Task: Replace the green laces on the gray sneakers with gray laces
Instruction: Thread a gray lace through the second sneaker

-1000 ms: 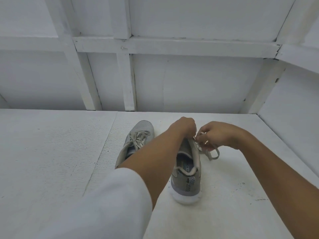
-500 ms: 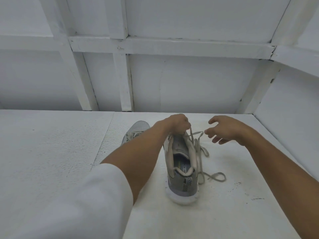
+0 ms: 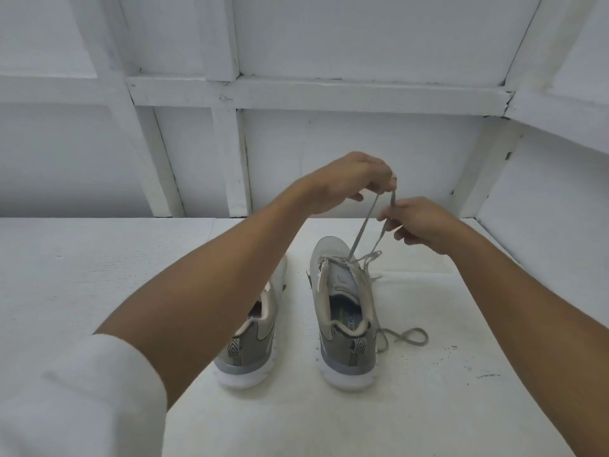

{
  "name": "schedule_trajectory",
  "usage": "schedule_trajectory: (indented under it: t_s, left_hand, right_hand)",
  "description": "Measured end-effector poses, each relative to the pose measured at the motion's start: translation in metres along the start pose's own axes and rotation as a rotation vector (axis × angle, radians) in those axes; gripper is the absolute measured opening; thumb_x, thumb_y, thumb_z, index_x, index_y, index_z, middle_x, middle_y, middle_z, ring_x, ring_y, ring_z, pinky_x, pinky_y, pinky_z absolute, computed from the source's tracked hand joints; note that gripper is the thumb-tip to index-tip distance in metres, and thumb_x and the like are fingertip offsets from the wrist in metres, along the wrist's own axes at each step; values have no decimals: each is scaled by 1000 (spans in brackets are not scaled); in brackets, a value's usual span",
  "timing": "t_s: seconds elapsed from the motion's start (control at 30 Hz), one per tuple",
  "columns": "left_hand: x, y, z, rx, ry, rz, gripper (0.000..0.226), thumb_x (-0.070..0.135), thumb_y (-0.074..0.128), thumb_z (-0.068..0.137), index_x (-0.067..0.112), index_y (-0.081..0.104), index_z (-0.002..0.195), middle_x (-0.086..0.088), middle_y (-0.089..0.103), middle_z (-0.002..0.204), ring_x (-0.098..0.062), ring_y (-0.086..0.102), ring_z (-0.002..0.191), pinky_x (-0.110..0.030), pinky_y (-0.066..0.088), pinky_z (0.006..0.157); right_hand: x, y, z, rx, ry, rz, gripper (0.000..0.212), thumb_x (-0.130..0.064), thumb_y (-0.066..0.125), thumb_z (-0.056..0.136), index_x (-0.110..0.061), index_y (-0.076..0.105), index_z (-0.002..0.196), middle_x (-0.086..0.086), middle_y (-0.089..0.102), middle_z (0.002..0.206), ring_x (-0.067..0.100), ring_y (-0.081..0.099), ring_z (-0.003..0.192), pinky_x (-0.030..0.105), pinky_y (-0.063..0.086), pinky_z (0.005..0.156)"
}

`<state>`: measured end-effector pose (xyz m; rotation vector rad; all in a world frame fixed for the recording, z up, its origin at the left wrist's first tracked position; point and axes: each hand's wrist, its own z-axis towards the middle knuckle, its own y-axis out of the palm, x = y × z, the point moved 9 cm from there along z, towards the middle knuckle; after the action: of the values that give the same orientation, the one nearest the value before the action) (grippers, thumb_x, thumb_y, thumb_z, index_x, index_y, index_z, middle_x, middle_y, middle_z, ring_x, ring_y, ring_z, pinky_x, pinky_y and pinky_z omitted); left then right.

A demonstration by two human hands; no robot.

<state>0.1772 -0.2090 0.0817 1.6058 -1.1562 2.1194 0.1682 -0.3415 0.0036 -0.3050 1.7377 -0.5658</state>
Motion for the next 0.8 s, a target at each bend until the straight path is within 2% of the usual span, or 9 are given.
schedule_trajectory:
  t_s: [0.2,0.27,0.33,0.43,0.53,0.6,0.67,0.73,0.8]
  left_hand:
    - [0,18,-32,-30,51,56,12,16,59,94,10,68,91,-2,66,82,-6,58,76,-11,43,68]
    - [-5,36,-43,-80,67,149,12,20,63,92,13,72,92,-1,71,87,-11,64,82,-22,51,82]
    - [-10,56,-57,-119,81,323,14,30,63,92,23,74,95,7,72,96,-11,65,95,-31,49,94]
    - [-20,86,-72,-140,90,506,24,43,57,93,28,72,105,12,69,113,-7,60,106,-31,45,98]
    - [-33,114,-81,-152,163,645,43,60,43,88,31,73,102,10,70,107,-14,55,105,-46,43,96]
    - [-39,127,-86,-192,161,734,49,65,38,89,34,71,107,10,65,118,-19,46,119,-50,33,105]
    - [-49,133,-91,-237,73,800,47,64,39,93,36,65,121,7,47,145,-25,18,144,-53,13,113]
    - [-50,130,-96,-240,24,804,52,66,37,92,38,58,130,6,28,157,-24,-4,149,-57,0,114]
    - [-55,111,-90,-157,-41,735,54,66,33,93,38,51,137,6,24,159,-22,-2,149,-56,2,115]
  right_hand:
    - [2,-16,24,33,103,212,21,-1,49,93,4,64,106,17,70,99,24,69,80,30,56,67]
    - [-2,-24,29,57,112,358,17,5,45,93,5,60,100,19,66,95,26,67,80,33,58,74]
    - [-13,-30,32,64,104,466,12,2,45,95,1,56,94,16,61,87,23,65,73,29,59,68]
    - [-34,-40,35,113,61,504,7,-5,49,96,0,54,94,15,59,88,21,65,68,25,56,55]
    - [-52,-57,34,220,27,439,11,-9,47,99,-1,51,105,11,61,92,16,61,63,19,47,43]
    - [-61,-67,33,274,11,370,11,-9,43,99,-4,52,103,7,65,92,11,51,56,17,37,37]
    - [-66,-71,33,280,5,321,11,-8,43,99,-5,54,100,5,68,93,10,44,54,17,30,36]
    - [-69,-69,31,236,-1,319,10,-7,46,98,-5,55,95,5,68,94,11,46,57,17,33,39]
    - [-72,-65,28,192,-21,341,9,-7,48,98,-5,57,94,7,67,95,11,51,60,17,40,45]
